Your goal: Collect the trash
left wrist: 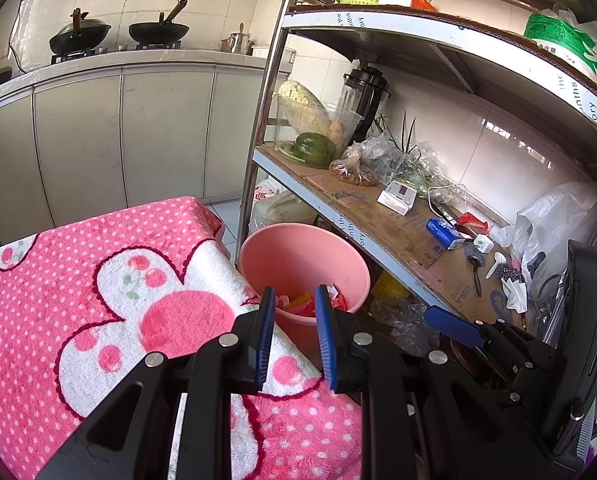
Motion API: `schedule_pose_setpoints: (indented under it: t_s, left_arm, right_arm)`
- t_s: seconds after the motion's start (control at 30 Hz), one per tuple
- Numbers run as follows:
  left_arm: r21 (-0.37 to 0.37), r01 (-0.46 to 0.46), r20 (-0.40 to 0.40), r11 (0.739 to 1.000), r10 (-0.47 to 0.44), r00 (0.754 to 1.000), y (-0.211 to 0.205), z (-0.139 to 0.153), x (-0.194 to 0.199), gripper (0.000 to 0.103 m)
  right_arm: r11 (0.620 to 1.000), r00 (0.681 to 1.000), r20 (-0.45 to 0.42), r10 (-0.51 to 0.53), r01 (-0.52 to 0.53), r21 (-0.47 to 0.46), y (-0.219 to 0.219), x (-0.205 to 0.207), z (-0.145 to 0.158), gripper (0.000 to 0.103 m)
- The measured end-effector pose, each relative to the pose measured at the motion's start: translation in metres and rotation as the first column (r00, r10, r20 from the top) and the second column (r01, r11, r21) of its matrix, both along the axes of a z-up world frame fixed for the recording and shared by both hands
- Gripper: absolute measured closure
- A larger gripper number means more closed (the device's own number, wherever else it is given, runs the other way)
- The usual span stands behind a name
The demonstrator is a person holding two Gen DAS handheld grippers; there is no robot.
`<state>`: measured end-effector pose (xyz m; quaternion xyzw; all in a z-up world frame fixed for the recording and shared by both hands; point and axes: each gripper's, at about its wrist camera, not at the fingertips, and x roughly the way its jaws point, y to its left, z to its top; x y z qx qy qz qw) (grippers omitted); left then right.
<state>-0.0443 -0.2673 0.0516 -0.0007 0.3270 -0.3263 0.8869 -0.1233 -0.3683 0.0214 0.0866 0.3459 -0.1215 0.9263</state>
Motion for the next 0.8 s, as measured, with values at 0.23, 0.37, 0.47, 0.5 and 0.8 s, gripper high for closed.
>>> schedule_pose_setpoints:
  t_s: [0.23,0.37,0.47,0.5,0.8]
  left_arm:
    - [0.001,0.002,-0.001,1.0,-0.002,1.0,-0.0005,-0.0004,-0.0004,0.084]
    - [0.001,0.001,0.0,1.0,-0.001,1.0,-0.001,-0.0011,-0.0005,0.084]
    - [0.0,0.001,-0.001,1.0,-0.001,1.0,-0.0013,-0.0015,-0.0007,0.083]
    - [0.0,0.002,-0.001,1.0,-0.002,1.0,-0.0012,-0.0012,-0.0006,0.083]
    - [0.003,0.004,-0.001,1.0,-0.004,1.0,-0.0016,-0.0025,-0.0008,0.084]
  right_arm:
    - [1.0,1.0,0.0,0.0,0.0,0.001,-0.0005,0.0,-0.0002,0.035]
    - [1.0,1.0,0.0,0.0,0.0,0.001,-0.0004,0.0,-0.0002,0.035]
    - [1.0,1.0,0.0,0.0,0.0,0.0,-0.0005,0.0001,-0.0004,0.035]
    - [1.0,1.0,-0.001,0.0,0.0,0.001,-0.0006,0.0001,-0.0004,0.035]
    - [1.0,1.0,-0.001,-0.002,0.002,0.003,-0.0013,0.0003,-0.0024,0.035]
